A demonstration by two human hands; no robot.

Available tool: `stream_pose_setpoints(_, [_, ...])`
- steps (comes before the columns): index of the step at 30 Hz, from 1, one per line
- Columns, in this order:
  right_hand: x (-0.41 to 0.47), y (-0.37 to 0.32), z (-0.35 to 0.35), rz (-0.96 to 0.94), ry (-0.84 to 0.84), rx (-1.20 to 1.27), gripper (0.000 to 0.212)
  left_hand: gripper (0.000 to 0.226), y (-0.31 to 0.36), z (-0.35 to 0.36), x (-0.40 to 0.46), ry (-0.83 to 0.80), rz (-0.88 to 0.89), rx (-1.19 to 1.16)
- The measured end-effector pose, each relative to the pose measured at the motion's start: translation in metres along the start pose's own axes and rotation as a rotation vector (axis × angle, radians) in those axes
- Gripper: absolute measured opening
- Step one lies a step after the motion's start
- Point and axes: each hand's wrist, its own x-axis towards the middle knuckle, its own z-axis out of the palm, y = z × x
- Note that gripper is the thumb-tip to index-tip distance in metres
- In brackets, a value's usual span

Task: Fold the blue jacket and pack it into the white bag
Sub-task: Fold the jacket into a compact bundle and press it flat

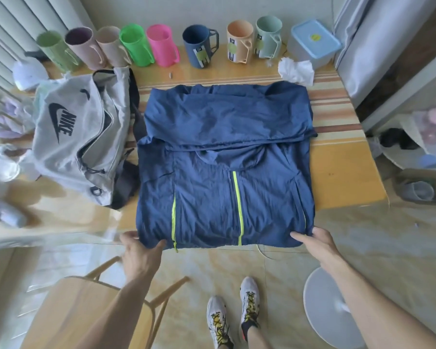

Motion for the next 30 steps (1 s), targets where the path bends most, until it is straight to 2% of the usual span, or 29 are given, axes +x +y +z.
stream_pose_setpoints(4, [-0.016, 0.005, -0.025, -0.01, -0.019, -0.058, 0.02, 0.036, -0.004, -0.014, -0.005, -0.111, -0.012, -0.042])
stream_pose_setpoints(9, [-0.068, -0.01, -0.071, 0.003, -0.045, 0.018, 0.018, 0.026, -0.007, -0.048, -0.042, -0.33, 0.049, -0.316])
stream_pose_setpoints(12, [-0.095, -0.026, -0.1, 0.042, -0.064, 0.11, 0.029, 0.026, 0.006, -0.075, -0.059, -0.437, 0.027, -0.42])
stream_pose_setpoints(16, [-0.105, -0.075, -0.127, 0.08, -0.082, 0.33, 0.028, 0.026, 0.055, -0.105, -0.062, -0.552, -0.177, -0.667])
stream_pose_setpoints(18, [-0.094, -0.11, -0.133, 0.079, -0.042, 0.461, 0.021, 0.026, 0.096, -0.118, -0.055, -0.639, -0.208, -0.762])
stream_pose_setpoints(20, [-0.075, -0.147, -0.136, 0.084, -0.01, 0.603, 0.016, 0.021, 0.138, -0.128, -0.046, -0.707, -0.166, -0.809])
stream_pose_setpoints(21, [-0.062, -0.167, -0.135, 0.086, -0.004, 0.67, 0.018, 0.017, 0.158, -0.131, -0.036, -0.71, -0.131, -0.802])
stream_pose_setpoints(22, [-0.048, -0.186, -0.134, 0.08, -0.011, 0.737, 0.019, 0.029, 0.18, -0.132, -0.025, -0.703, -0.127, -0.811])
stream_pose_setpoints(23, [-0.032, -0.206, -0.131, 0.07, -0.027, 0.789, 0.019, 0.051, 0.199, -0.129, -0.009, -0.681, -0.136, -0.867])
stream_pose_setpoints(24, [-0.013, -0.224, -0.127, 0.058, -0.032, 0.832, 0.018, 0.061, 0.219, -0.125, 0.007, -0.668, -0.178, -0.918])
stream_pose_setpoints(25, [0.008, -0.241, -0.123, 0.051, -0.035, 0.864, 0.016, 0.045, 0.235, -0.116, 0.025, -0.619, -0.223, -0.977])
stream_pose_setpoints(26, [0.031, -0.257, -0.118, 0.048, -0.036, 0.888, 0.014, 0.016, 0.256, -0.106, 0.038, -0.569, -0.27, -1.065])
stream_pose_setpoints(27, [0.055, -0.273, -0.114, 0.054, -0.025, 0.912, 0.013, 0.01, 0.274, -0.097, 0.054, -0.5, -0.34, -1.093])
stream_pose_setpoints(28, [0.077, -0.287, -0.109, 0.056, -0.014, 0.924, 0.012, 0.021, 0.288, -0.084, 0.07, -0.443, -0.38, -1.113])
stream_pose_setpoints(30, [0.122, -0.311, -0.097, 0.025, 0.016, 0.894, 0.013, 0.025, 0.311, -0.06, 0.104, -0.392, -0.39, -1.12])
